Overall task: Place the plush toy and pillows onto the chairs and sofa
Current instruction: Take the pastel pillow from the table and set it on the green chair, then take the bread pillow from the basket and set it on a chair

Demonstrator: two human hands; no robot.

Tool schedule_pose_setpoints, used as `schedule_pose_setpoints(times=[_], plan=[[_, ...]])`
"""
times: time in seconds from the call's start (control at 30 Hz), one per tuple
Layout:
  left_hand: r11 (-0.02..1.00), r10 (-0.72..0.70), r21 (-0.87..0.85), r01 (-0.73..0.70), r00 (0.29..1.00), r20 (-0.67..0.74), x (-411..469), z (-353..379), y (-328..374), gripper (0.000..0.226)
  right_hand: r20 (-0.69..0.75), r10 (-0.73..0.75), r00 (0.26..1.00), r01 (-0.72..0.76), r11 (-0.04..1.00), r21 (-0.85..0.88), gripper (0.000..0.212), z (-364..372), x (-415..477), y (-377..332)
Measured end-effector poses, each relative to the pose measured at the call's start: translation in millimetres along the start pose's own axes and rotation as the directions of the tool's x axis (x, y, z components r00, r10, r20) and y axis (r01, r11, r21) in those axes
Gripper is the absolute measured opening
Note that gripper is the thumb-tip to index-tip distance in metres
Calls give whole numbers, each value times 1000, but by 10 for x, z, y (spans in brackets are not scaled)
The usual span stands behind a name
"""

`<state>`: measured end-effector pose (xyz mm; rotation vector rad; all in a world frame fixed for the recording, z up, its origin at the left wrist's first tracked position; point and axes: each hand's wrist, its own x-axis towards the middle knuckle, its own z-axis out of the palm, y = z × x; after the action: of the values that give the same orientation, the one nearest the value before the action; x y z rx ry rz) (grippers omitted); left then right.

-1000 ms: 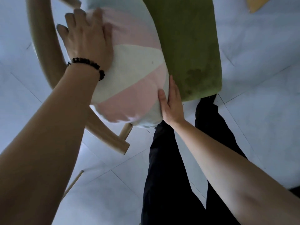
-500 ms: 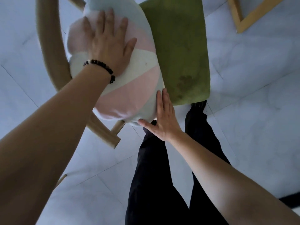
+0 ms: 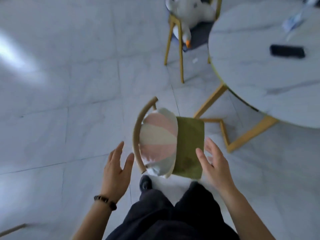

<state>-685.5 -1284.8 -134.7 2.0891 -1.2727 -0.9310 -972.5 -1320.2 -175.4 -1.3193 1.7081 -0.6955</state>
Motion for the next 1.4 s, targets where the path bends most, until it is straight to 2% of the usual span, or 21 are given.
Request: schedule_pose_setpoints(times=[0.1, 0.17, 0.27, 0.37, 0.5, 0.6, 0.73, 0.9, 1.03, 1.13, 1.27, 1.4], plan=[[973, -136, -208, 99, 975, -173, -437, -239, -63, 49, 72, -69, 995, 62, 994, 95, 59, -197, -179, -262], [927, -255, -344, 147, 921, -293, -776, -304, -158, 47, 188, -157, 969, 138, 984, 112, 60, -274, -235, -389], [836, -445, -509, 204, 794, -414, -1429, -236, -280, 46, 363, -246, 899, 208, 968, 140, 63, -324, -270, -490], [742, -600, -625, 242, 656, -459, -2226, -16, -335, 45, 513, -288, 809, 255, 957, 136, 61, -242, -410, -512], [670, -719, -681, 296, 486, -496, -3385, 285, -450, 49, 729, -270, 629, 278, 954, 113, 57, 94, -841, -488], [608, -790, -742, 283, 306, -531, -4277, 387, -633, 52, 829, -271, 489, 313, 942, 123, 50, 414, -1407, -582], [504, -863, -854, 125, 31, -505, -5362, 473, -1035, 48, 913, -308, 266, 476, 866, 154, 53, 959, -2353, -725], [434, -889, -898, -72, -196, -414, -6435, 353, -1713, 41, 942, -331, 60, 614, 756, 227, 59, 1807, -3727, -806], [434, -882, -887, -155, -272, -384, -7044, -68, -2172, 44, 937, -329, -118, 667, 673, 320, 64, 2388, -4799, -990], [477, -858, -866, -150, -295, -421, -7422, -577, -2470, 43, 922, -336, -190, 684, 629, 370, 66, 2721, -5437, -1182], [511, -832, -852, -113, -313, -457, -7783, -1197, -3010, 44, 915, -343, -212, 671, 630, 391, 66, 3236, -6024, -1294], [494, -829, -863, -100, -352, -434, -7991, -1630, -3722, 40, 927, -333, -172, 638, 680, 362, 69, 3994, -6446, -1213]])
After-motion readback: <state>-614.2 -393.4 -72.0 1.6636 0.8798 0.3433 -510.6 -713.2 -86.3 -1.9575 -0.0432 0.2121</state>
